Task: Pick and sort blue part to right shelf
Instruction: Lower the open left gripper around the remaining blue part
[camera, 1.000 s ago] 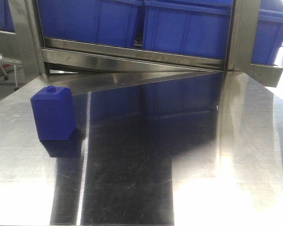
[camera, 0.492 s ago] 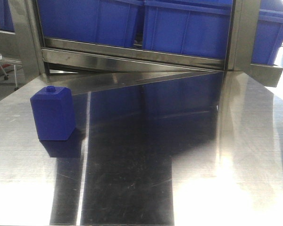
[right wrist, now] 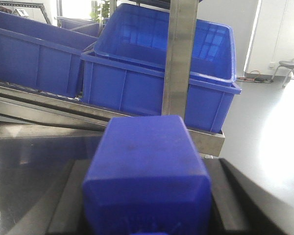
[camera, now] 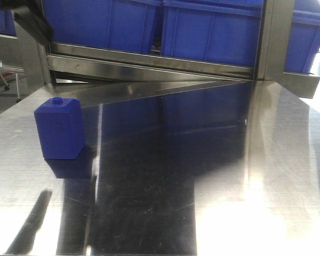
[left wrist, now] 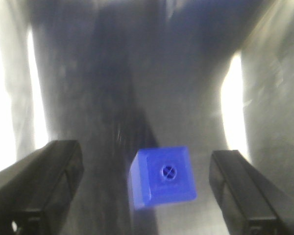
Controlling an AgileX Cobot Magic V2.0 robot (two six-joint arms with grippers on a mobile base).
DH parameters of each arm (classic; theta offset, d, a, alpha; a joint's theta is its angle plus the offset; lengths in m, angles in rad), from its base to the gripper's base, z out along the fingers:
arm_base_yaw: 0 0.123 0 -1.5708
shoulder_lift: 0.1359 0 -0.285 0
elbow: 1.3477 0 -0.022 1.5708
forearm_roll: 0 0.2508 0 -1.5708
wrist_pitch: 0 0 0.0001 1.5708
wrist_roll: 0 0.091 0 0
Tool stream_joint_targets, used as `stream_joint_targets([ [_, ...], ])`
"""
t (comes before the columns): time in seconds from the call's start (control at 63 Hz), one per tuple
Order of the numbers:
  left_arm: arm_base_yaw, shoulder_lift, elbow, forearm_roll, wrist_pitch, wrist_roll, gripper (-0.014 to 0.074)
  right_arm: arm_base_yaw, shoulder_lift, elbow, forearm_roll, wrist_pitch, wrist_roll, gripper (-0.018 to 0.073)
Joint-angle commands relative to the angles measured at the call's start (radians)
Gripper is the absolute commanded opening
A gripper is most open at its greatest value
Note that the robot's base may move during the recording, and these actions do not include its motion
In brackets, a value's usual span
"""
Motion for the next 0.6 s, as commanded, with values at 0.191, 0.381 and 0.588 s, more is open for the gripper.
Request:
stream_joint_targets([
  [0.191,-0.032,0.226,-0.342,-0.067,0.423,-0.031,0.061,-0.004,0.009,-0.03,0.005,-0.09,-0.007,0.0434],
  [0.381,-0.032,0.338,-0.489,-0.078,0.575,-0.031,0.061,-0.004,0.009,-0.03,0.005,-0.09,-0.007,0.0434],
  [0.588,-0.028,0.417,-0.551,-0.1,0.666,-0.052,0.061,-0.004,0.009,-0.03,0.005,-0.09,-0.007,0.0434],
])
